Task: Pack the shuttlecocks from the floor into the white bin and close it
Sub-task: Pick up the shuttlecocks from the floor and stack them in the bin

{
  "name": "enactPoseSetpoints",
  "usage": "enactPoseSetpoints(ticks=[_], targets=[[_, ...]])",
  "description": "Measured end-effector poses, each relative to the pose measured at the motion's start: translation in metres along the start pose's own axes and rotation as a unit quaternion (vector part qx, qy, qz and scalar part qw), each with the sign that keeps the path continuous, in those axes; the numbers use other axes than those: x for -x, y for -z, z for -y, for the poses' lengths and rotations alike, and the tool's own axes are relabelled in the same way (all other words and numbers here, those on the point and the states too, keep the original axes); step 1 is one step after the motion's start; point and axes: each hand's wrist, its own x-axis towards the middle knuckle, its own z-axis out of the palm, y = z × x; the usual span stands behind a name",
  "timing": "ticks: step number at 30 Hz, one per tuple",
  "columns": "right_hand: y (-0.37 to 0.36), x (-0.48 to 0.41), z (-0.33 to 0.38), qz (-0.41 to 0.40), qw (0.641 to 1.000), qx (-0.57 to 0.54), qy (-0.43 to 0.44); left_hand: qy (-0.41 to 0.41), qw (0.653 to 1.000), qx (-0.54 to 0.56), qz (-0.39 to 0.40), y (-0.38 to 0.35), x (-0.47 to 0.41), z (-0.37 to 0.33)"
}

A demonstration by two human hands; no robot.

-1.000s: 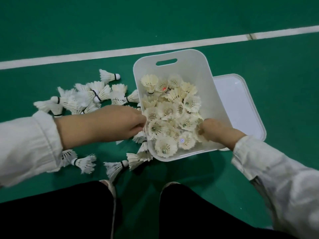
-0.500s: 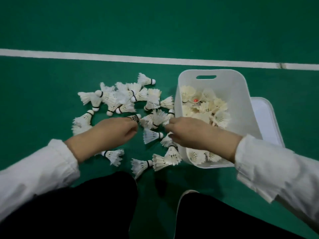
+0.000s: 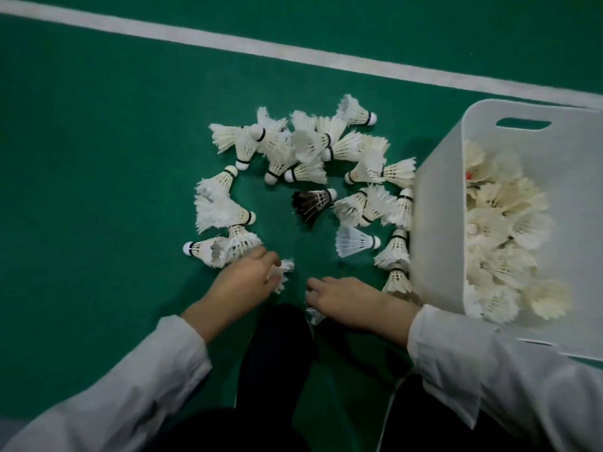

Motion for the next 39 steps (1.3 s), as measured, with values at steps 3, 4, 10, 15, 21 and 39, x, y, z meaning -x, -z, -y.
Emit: enactPoseSetpoints(ticks=[3, 4, 10, 15, 21, 39], targets=[[-0.009, -0.007, -0.003, 0.016, 0.999, 0.032, 0.003, -0.014, 1.0, -0.002, 0.021, -0.018, -0.003, -0.001], [-0.01, -0.009, -0.005, 0.024, 0.999, 0.038, -0.002, -0.027, 0.999, -0.003, 0.026, -0.022, -0.005, 0.0], [-0.005, -0.01, -0.02, -0.024, 0.997, 0.026, -0.075, -0.082, 0.986, -0.142, 0.008, -0.026, -0.009, 0.005], [0.003, -0.008, -0.039, -0.122, 0.983, -0.044, -0.133, -0.128, 0.979, -0.141, -0.075, -0.016, -0.013, 0.01], [0.001, -0.019, -0.035, -0.179, 0.968, -0.097, -0.148, -0.011, 0.984, -0.015, -0.175, -0.006, 0.002, 0.004], [0.0, -0.025, -0.015, -0.2, 0.95, -0.216, -0.108, 0.245, 0.956, 0.008, -0.159, 0.01, 0.025, 0.071]])
